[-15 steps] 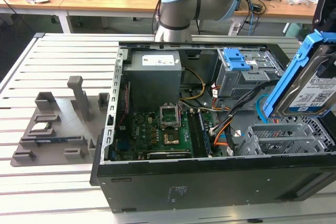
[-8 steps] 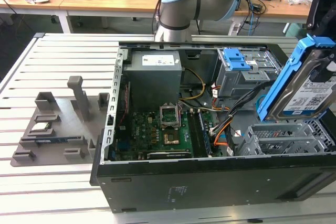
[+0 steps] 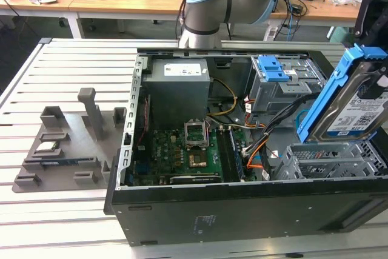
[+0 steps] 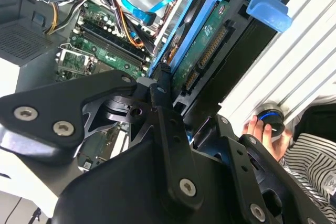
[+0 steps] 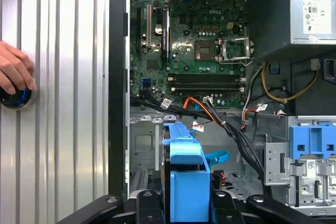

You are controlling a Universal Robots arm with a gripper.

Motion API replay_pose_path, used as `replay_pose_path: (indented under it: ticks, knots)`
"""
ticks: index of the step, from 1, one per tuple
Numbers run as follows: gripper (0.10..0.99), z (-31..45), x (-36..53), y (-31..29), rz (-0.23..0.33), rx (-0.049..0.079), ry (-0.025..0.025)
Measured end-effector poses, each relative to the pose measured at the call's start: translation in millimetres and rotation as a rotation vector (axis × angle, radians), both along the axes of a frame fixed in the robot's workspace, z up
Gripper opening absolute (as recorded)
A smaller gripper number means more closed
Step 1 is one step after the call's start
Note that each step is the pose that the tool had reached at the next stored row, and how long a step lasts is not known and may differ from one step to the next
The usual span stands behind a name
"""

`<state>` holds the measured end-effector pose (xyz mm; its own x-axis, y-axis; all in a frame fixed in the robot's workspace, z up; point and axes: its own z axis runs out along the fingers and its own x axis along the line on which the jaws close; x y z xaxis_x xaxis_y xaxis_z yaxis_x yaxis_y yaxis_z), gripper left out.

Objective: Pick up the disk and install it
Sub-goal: 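Pick up the disk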

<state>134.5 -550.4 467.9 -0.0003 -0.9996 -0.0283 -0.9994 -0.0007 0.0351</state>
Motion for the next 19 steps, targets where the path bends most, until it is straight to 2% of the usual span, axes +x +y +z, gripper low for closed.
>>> replay_pose_path:
  ticks: [11,17,19]
  knots:
    - [0.365,-2.7,0.0,-8.1,0.000,0.000,0.0000]
    - [0.365,-7.5,0.0,-11.8,0.000,0.000,0.0000]
    - [0.365,-11.5,0.0,-12.3,0.000,0.000,0.0000]
